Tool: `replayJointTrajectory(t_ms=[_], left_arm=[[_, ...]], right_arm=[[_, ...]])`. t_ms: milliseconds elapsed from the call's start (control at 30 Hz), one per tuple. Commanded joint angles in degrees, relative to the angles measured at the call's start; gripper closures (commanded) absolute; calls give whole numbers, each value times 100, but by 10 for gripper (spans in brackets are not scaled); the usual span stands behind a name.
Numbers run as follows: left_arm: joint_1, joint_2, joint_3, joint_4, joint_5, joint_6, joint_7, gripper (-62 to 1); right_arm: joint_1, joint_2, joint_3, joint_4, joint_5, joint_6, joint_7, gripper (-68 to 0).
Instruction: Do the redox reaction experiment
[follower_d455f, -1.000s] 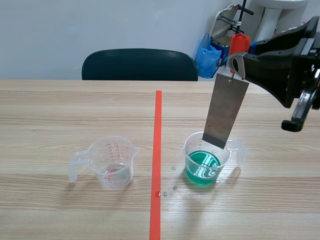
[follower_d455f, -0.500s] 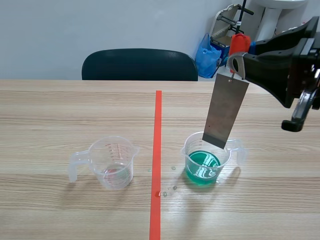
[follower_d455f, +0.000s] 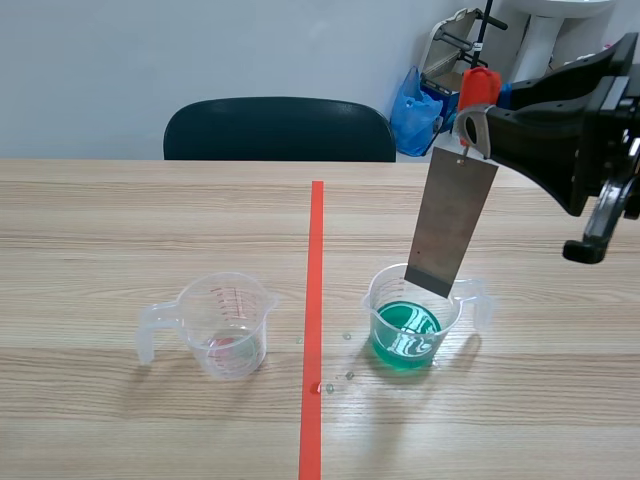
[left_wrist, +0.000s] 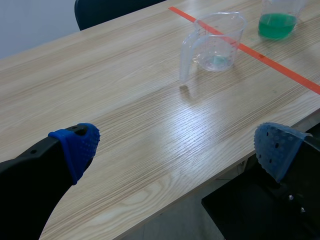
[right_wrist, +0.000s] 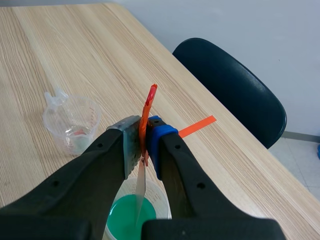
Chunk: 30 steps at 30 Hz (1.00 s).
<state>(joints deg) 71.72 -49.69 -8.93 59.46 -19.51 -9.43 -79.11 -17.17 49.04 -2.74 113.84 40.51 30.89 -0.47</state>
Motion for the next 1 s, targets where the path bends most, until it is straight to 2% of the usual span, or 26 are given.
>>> replayJointTrajectory(t_ms=[0, 767, 967], left_arm=[[0, 13, -42, 28, -17, -15, -81, -623], [0, 13, -42, 28, -17, -15, -81, -623], [0, 13, -42, 28, -17, -15, -81, -623]], right_arm=[[81, 28, 17, 68, 68, -17, 87, -7], [81, 28, 17, 68, 68, -13, 61, -7], [81, -17, -9, 68, 63, 114, 42, -8]])
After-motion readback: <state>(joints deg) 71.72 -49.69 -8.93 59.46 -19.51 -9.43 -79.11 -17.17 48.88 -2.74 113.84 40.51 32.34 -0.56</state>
